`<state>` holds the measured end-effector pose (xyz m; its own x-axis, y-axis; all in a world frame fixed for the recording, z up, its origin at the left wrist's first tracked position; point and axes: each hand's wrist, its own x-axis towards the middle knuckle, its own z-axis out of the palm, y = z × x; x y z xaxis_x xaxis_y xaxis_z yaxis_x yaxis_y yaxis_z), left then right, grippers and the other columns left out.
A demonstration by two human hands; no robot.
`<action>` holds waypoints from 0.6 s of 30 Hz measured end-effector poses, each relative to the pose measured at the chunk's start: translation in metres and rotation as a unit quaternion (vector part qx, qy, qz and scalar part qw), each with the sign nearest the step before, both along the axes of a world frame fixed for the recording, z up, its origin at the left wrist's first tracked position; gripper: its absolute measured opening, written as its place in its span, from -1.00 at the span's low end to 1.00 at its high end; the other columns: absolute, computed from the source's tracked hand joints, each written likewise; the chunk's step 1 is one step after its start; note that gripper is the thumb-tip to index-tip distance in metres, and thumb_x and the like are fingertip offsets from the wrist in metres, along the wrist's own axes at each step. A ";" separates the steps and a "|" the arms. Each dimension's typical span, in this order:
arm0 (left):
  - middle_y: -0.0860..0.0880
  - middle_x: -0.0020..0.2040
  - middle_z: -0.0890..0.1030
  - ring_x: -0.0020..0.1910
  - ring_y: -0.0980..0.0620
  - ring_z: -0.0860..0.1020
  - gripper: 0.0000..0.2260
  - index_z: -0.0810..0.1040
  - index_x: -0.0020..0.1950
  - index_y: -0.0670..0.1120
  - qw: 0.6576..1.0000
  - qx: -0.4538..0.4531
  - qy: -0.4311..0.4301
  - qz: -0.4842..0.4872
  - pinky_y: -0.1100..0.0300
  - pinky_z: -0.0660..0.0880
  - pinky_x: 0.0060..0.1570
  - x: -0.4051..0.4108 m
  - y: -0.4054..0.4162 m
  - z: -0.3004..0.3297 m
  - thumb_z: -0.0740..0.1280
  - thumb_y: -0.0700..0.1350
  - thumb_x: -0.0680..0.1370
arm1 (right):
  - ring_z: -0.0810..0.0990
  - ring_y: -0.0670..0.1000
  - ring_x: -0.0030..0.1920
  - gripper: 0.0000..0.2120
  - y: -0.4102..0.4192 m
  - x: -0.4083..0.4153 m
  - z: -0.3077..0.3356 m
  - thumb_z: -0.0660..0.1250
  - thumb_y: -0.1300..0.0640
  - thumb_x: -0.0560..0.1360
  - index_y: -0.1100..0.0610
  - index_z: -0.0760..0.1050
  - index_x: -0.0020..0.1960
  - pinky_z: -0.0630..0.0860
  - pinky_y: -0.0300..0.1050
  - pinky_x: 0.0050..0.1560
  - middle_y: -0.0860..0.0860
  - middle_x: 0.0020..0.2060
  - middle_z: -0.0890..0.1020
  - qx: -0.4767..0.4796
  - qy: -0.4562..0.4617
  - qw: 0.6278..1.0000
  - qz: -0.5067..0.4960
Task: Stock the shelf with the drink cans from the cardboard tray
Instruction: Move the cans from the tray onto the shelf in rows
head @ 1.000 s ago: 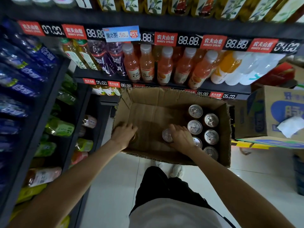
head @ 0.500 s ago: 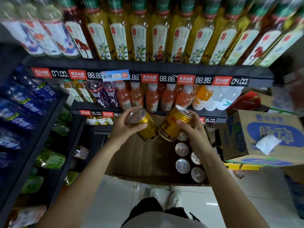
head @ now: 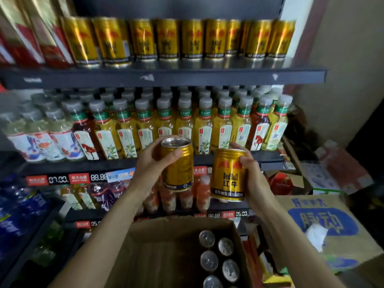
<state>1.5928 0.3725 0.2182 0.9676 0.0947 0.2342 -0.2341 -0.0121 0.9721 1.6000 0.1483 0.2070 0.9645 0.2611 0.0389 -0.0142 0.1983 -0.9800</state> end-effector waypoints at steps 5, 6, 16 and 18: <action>0.30 -0.23 0.65 -0.20 0.33 0.60 -0.61 0.53 -0.06 0.12 0.992 0.022 -0.120 0.030 0.44 0.49 -0.31 0.025 -0.025 0.072 0.38 0.18 0.16 | 0.68 -0.13 -0.10 -0.32 -0.027 0.013 0.075 0.58 -0.17 0.09 -0.24 0.37 0.14 0.60 -0.25 -0.20 -0.06 -0.01 0.63 -0.073 -0.136 0.988 -0.018; 0.29 -0.22 0.65 -0.20 0.32 0.60 -0.61 0.53 -0.05 0.10 0.989 0.027 -0.144 0.033 0.43 0.50 -0.31 0.030 -0.029 0.086 0.39 0.19 0.17 | 0.68 -0.14 -0.12 -0.36 -0.032 0.019 0.092 0.59 -0.12 0.10 -0.22 0.37 0.09 0.59 -0.26 -0.20 -0.05 -0.02 0.63 -0.071 -0.154 0.985 -0.029; 0.23 -0.10 0.57 -0.14 0.40 0.54 -0.48 0.50 0.08 0.06 0.950 0.112 -0.269 0.114 0.42 0.50 -0.18 0.098 -0.053 0.177 0.35 0.30 0.22 | 0.60 -0.10 0.02 -0.48 -0.051 0.113 0.209 0.48 -0.02 0.32 0.06 0.45 0.23 0.55 -0.14 0.05 -0.03 0.02 0.62 -0.105 -0.314 0.938 -0.106; 0.23 -0.07 0.56 -0.12 0.41 0.52 -0.43 0.49 0.12 0.05 0.943 0.130 -0.278 0.130 0.48 0.47 -0.17 0.114 -0.056 0.185 0.36 0.32 0.23 | 0.58 -0.03 0.09 -0.47 -0.049 0.136 0.215 0.45 0.01 0.38 0.09 0.40 0.30 0.54 -0.06 0.14 0.01 0.09 0.59 -0.133 -0.320 0.929 -0.131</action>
